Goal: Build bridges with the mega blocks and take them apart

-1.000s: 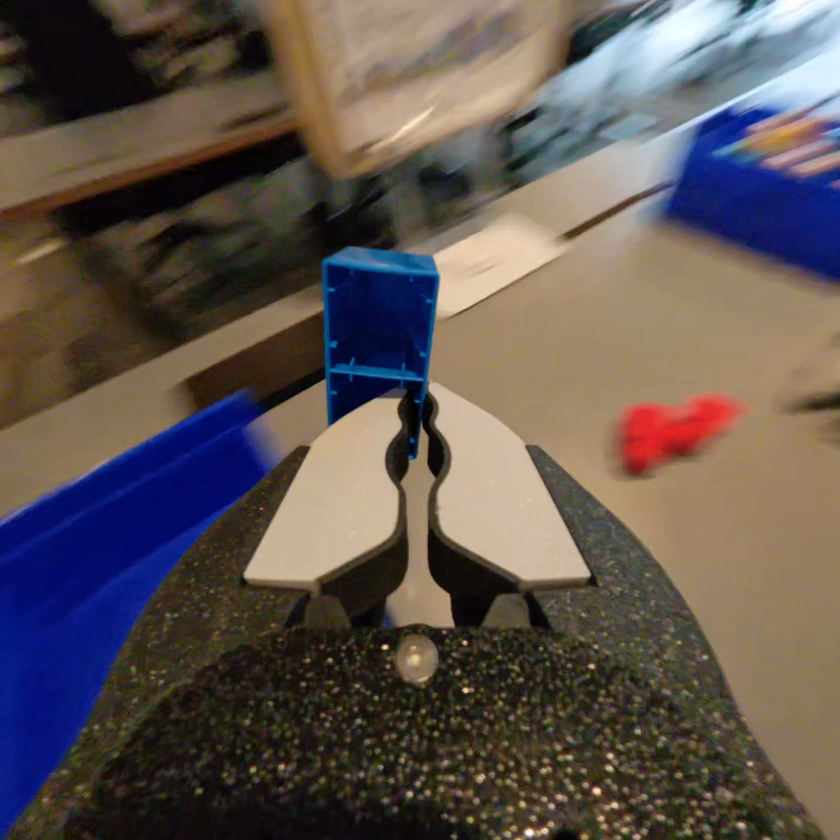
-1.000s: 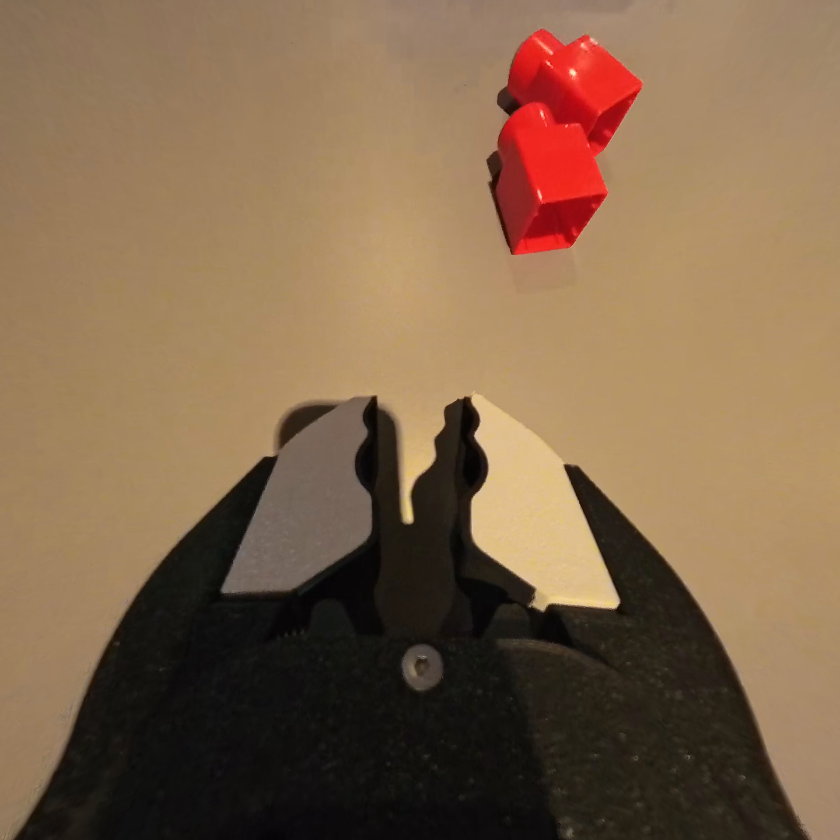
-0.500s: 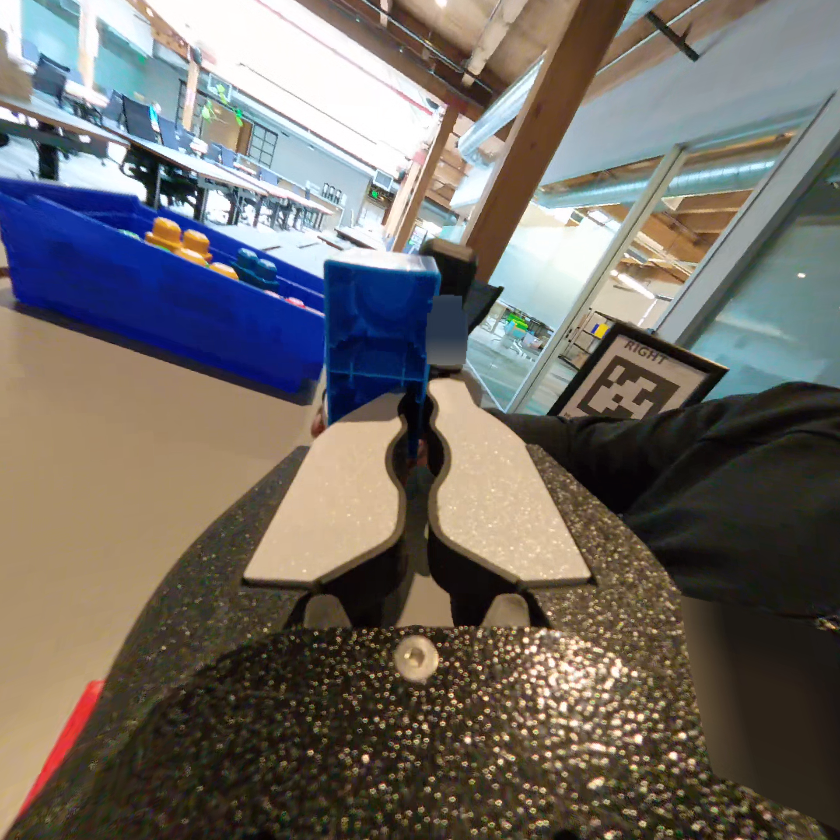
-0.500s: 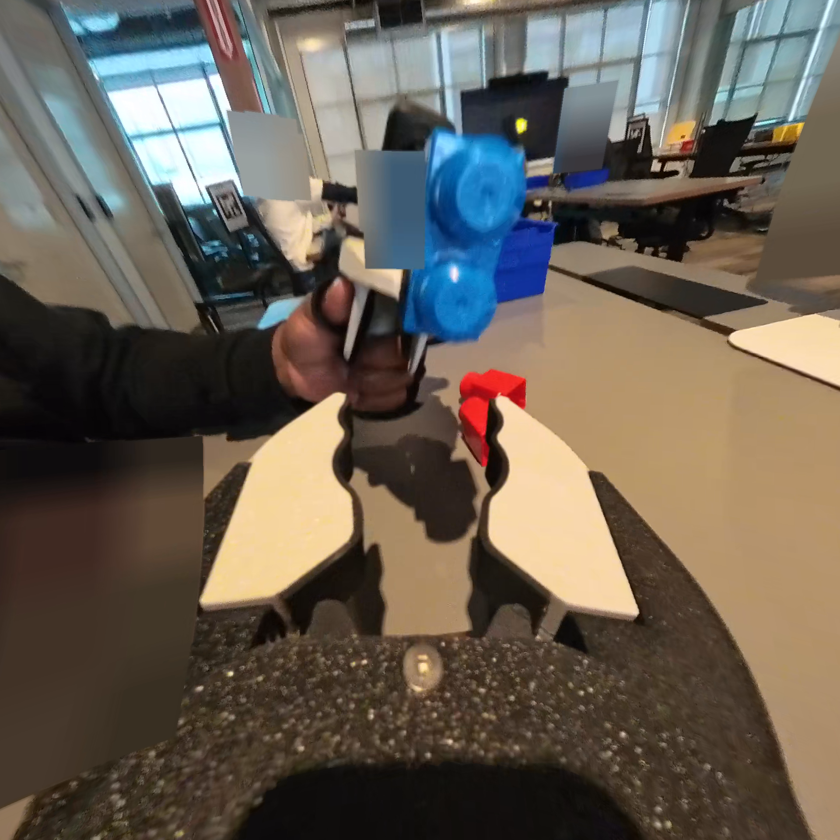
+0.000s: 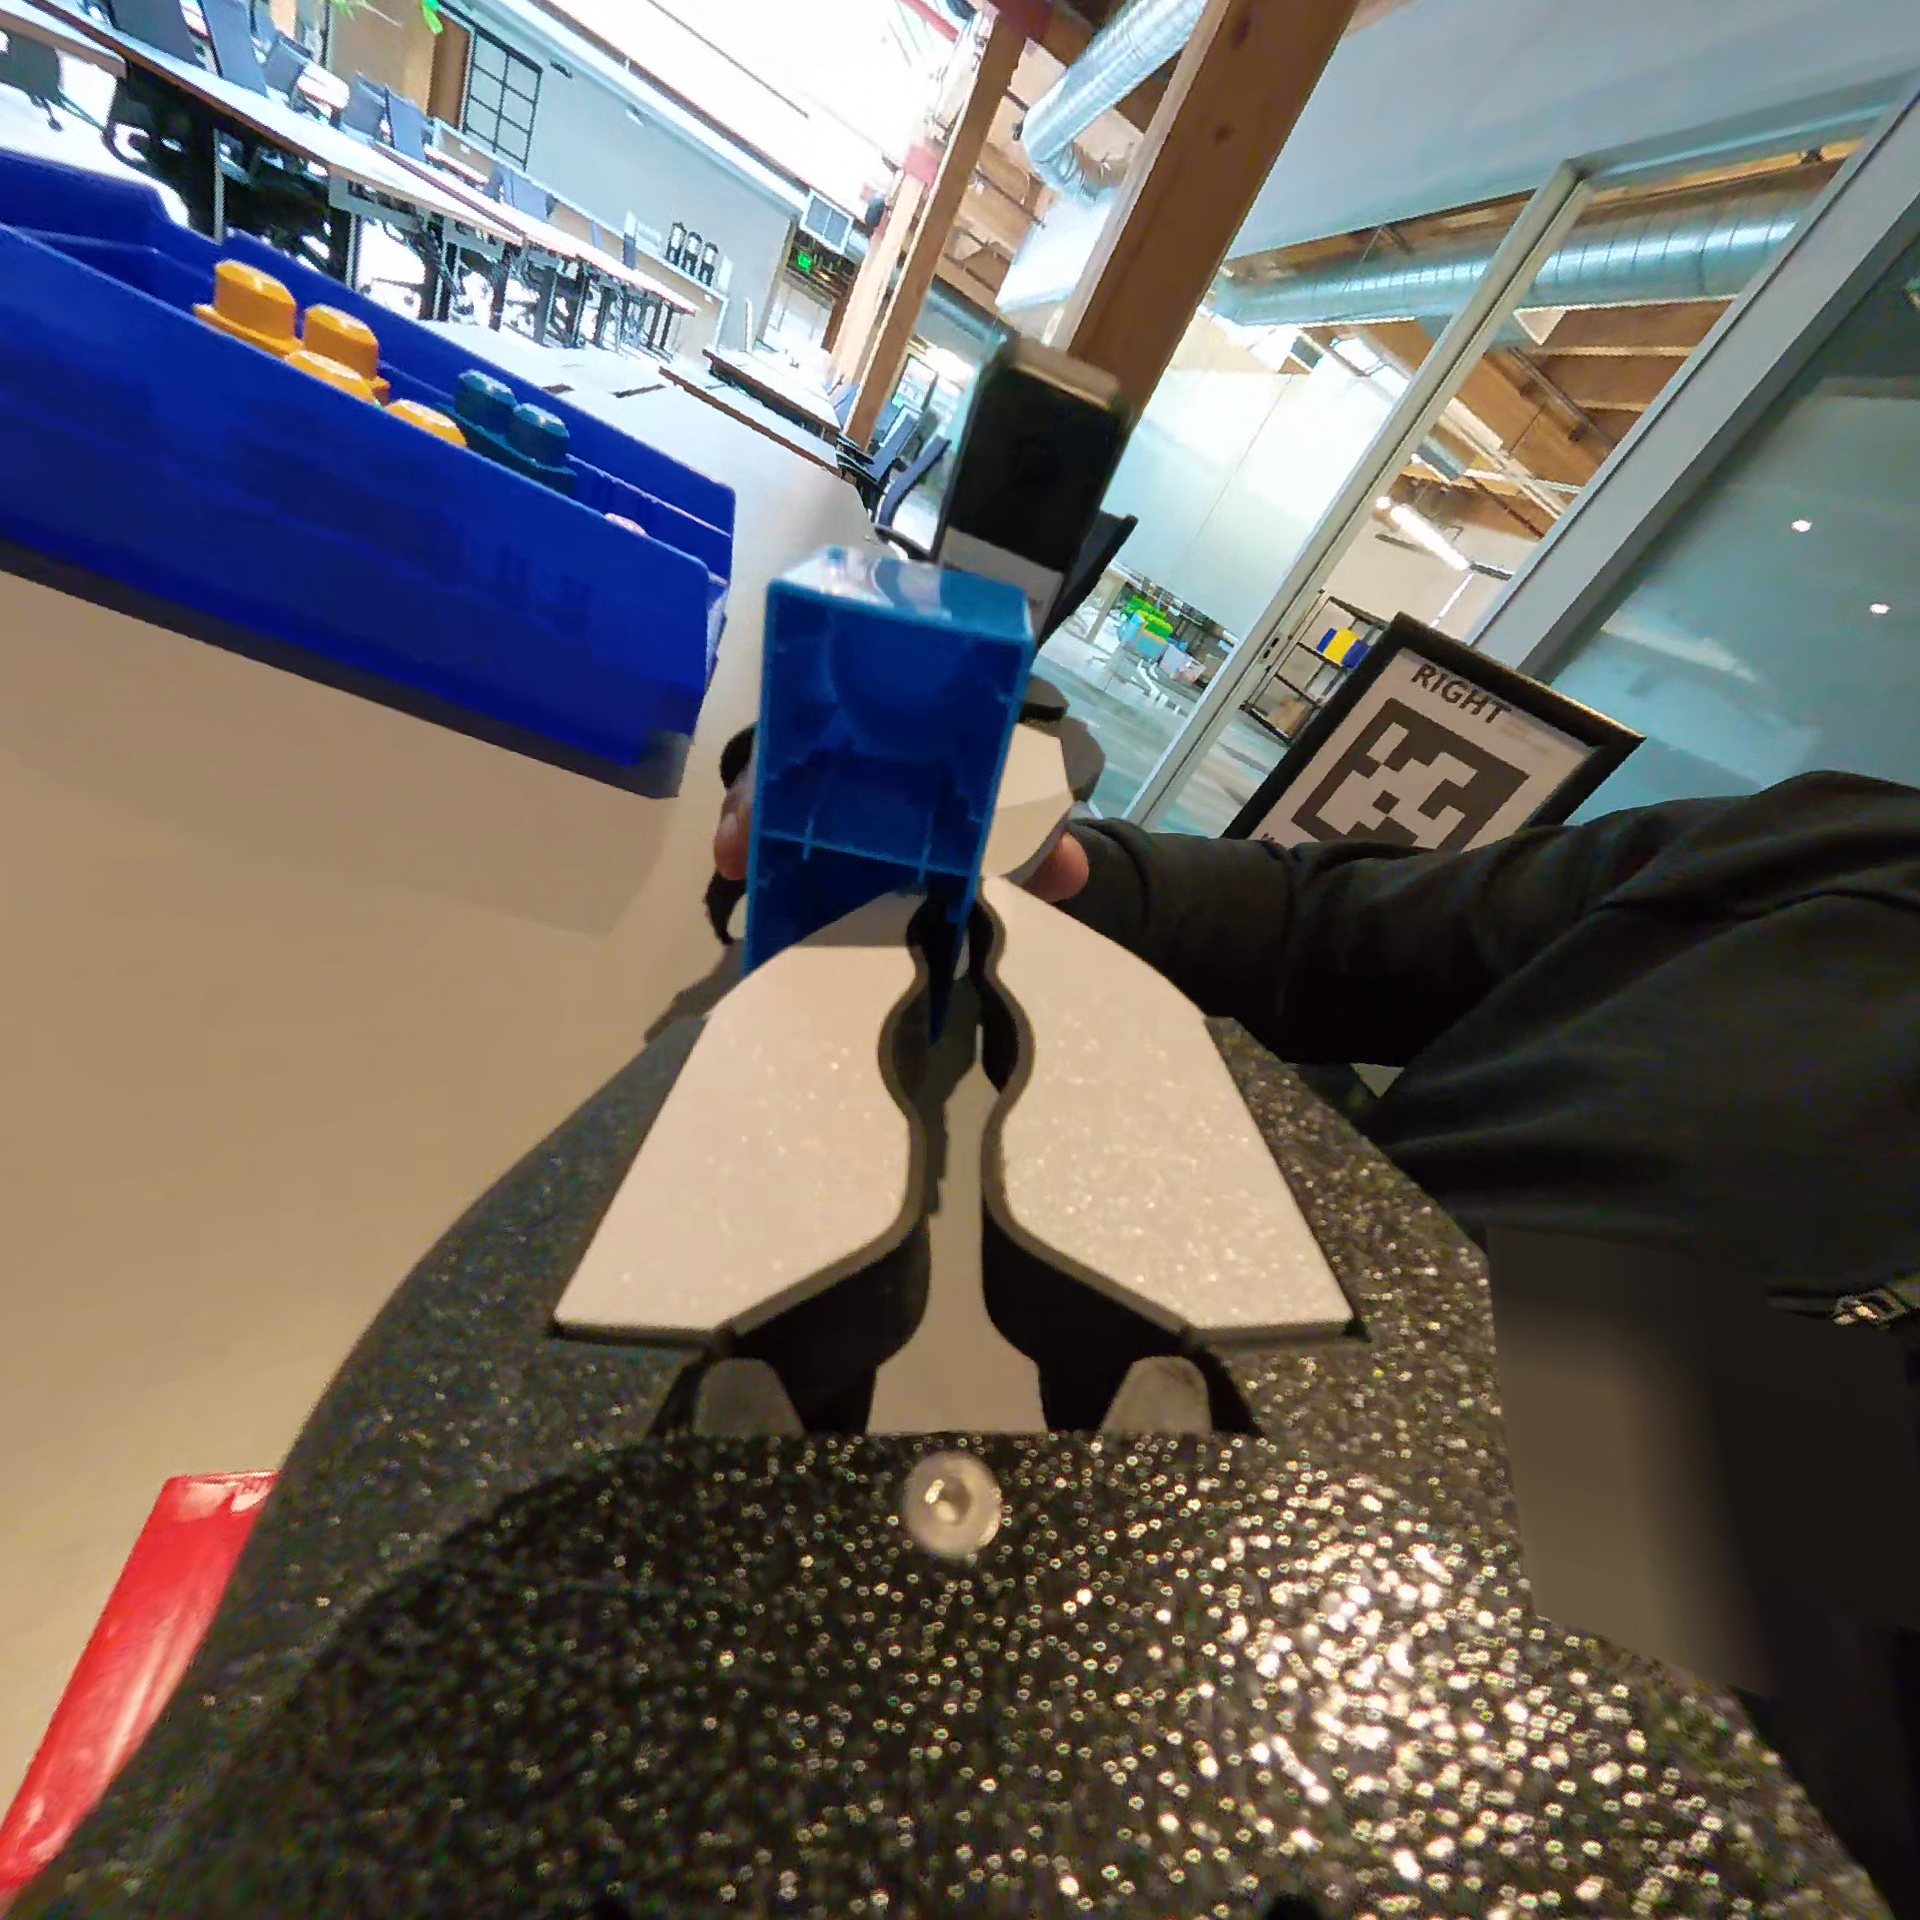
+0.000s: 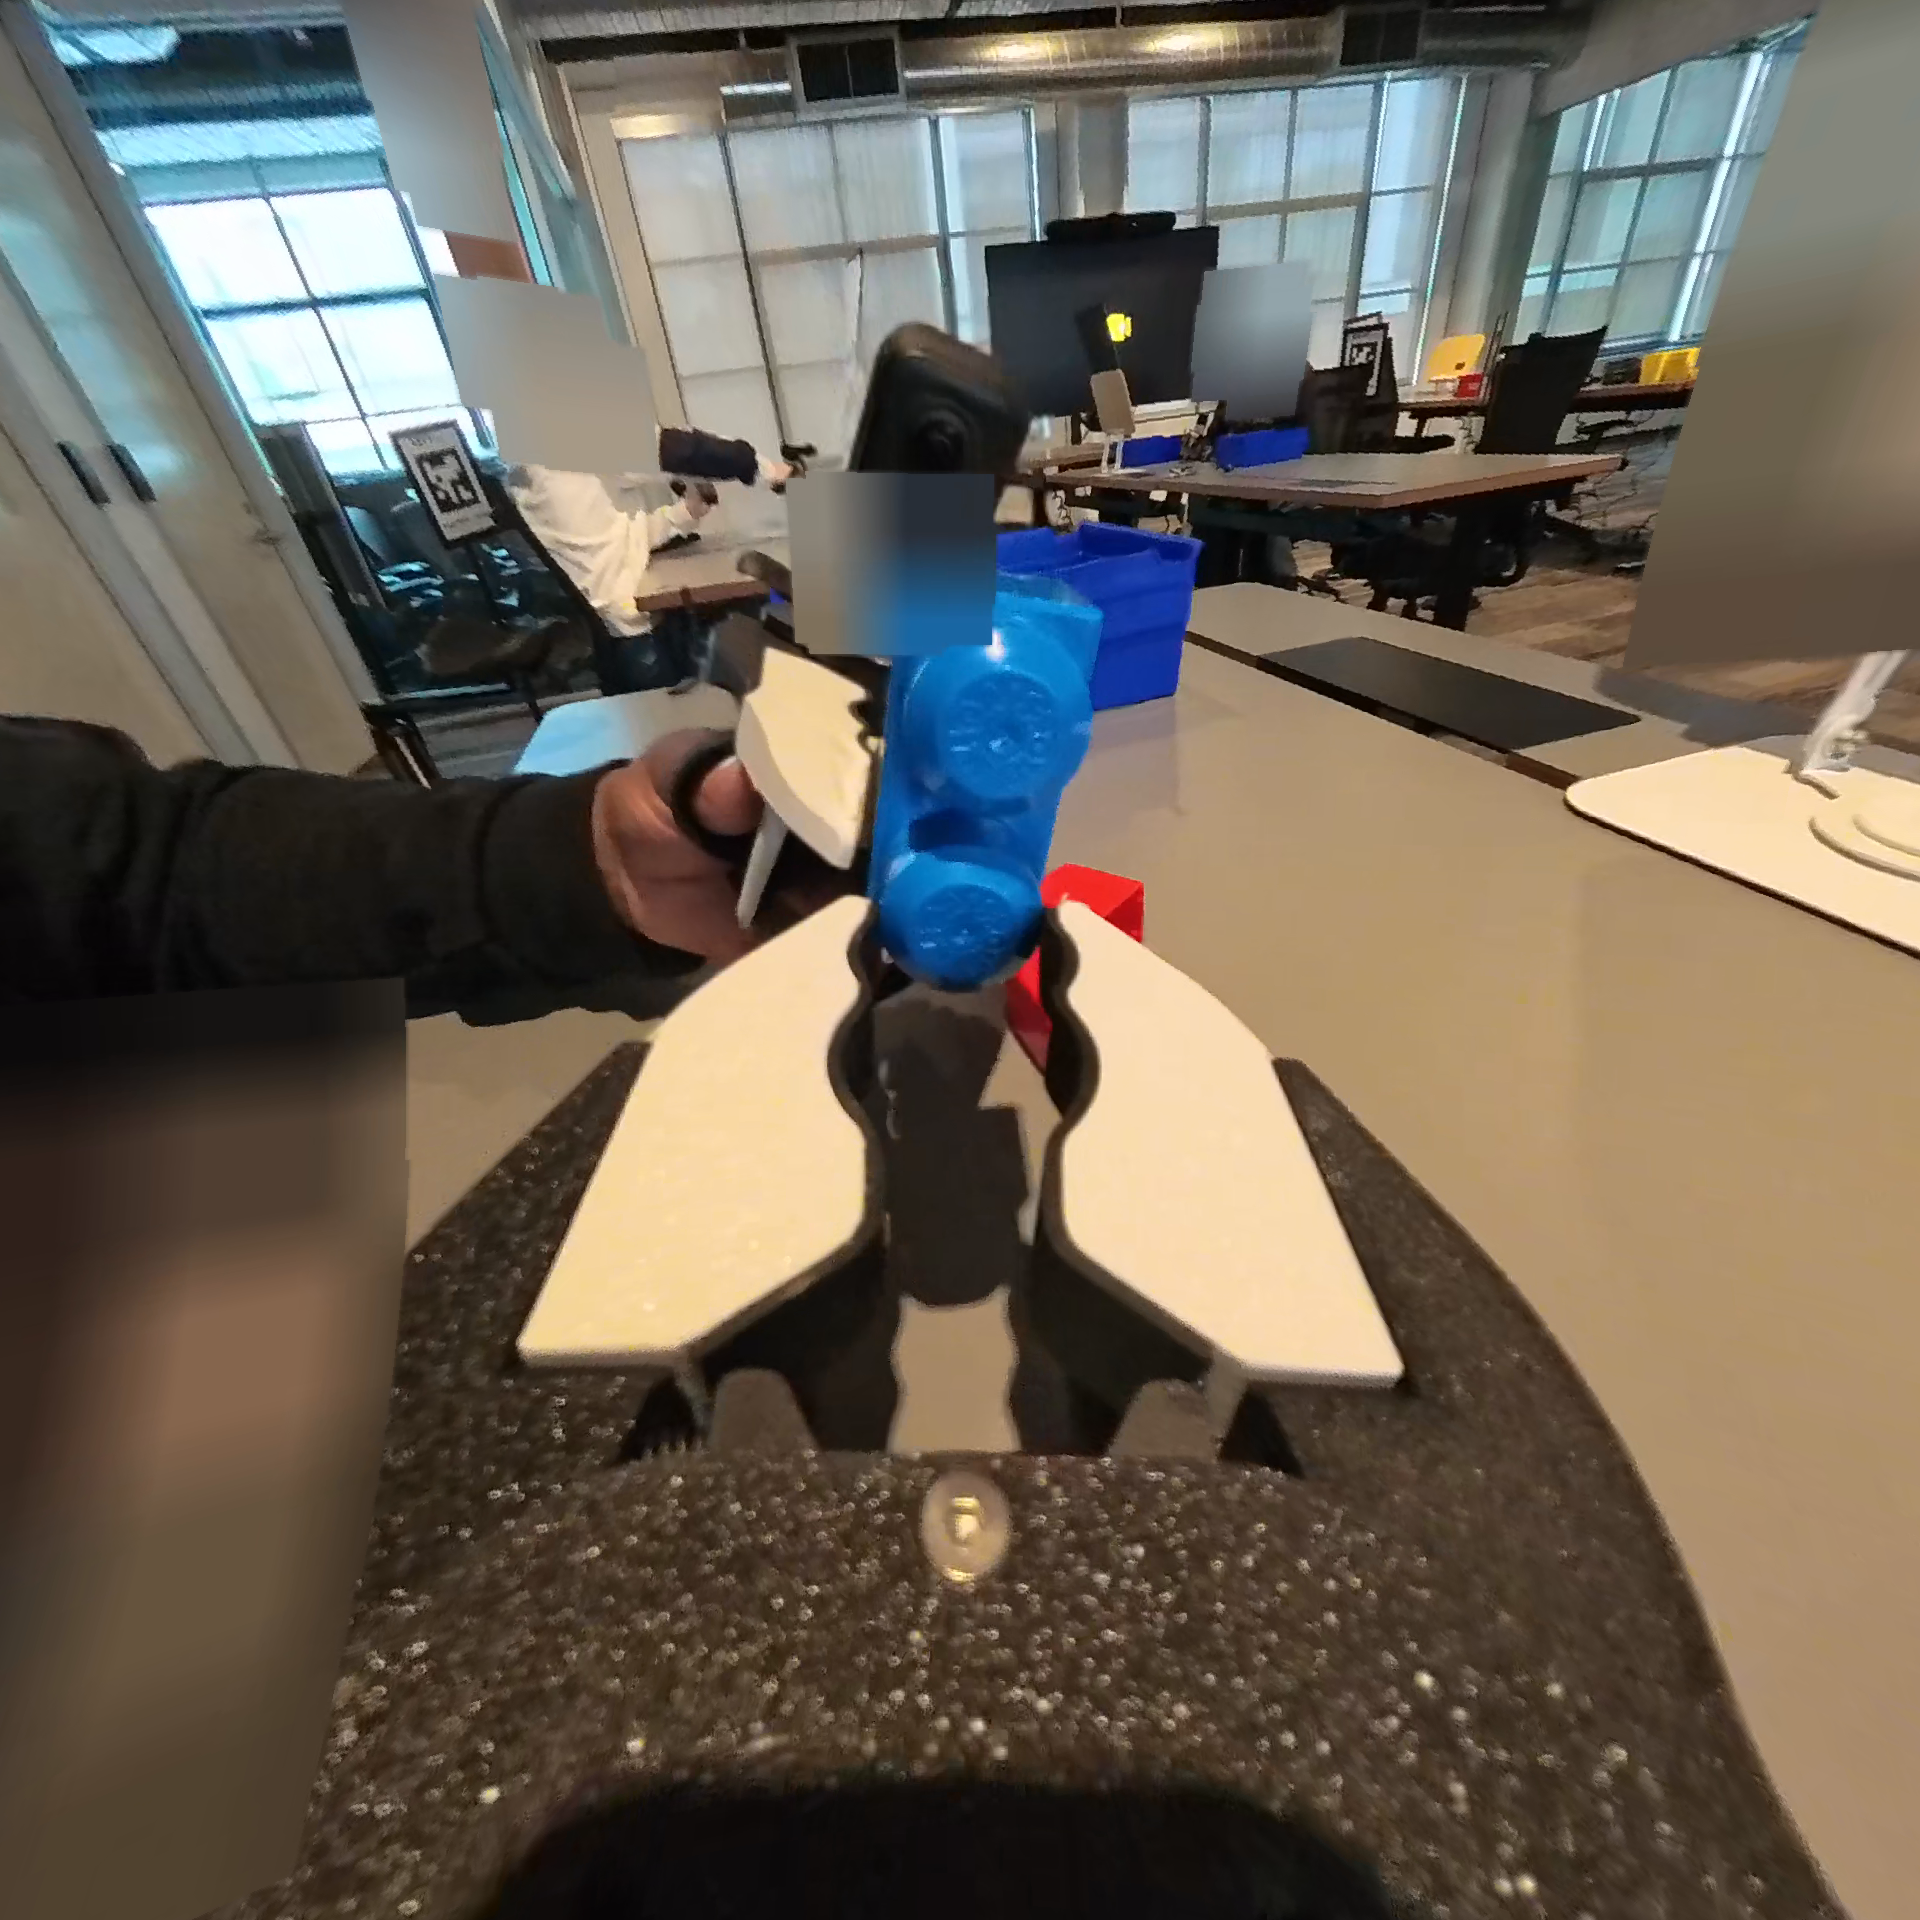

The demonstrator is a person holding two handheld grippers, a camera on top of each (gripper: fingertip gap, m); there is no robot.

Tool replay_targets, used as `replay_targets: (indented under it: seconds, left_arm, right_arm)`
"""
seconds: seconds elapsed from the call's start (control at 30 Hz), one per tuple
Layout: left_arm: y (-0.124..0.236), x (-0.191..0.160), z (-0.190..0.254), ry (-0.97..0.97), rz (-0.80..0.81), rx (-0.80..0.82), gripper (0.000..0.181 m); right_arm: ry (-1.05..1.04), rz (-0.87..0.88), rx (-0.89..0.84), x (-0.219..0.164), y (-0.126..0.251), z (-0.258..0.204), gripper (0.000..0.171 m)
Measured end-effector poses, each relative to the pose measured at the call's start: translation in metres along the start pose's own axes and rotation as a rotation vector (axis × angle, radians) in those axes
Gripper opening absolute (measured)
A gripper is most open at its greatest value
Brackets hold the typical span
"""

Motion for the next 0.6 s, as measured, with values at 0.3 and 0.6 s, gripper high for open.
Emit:
replay_targets:
  seconds: [0.3,0.6]
  left_arm:
    - [0.042,0.021,-0.028,-0.067,-0.030,0.223,0.031]
    - [0.112,0.015,-0.081,-0.253,-0.256,0.669,0.031]
  right_arm:
    - [-0.019,-0.517,-0.278,-0.006,0.038,0.027,0.029]
    - [-0.126,-1.096,-0.337,-0.034,0.065,0.046,0.029]
Point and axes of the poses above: each gripper's, where its closed fingertips meet, y back along the fingers, x out of its top, z = x × y across the jaws, the point moved 4 cm from there along y, back along the fingers, and after that the axes turned 13 degrees about x, right-handed, at the moved point
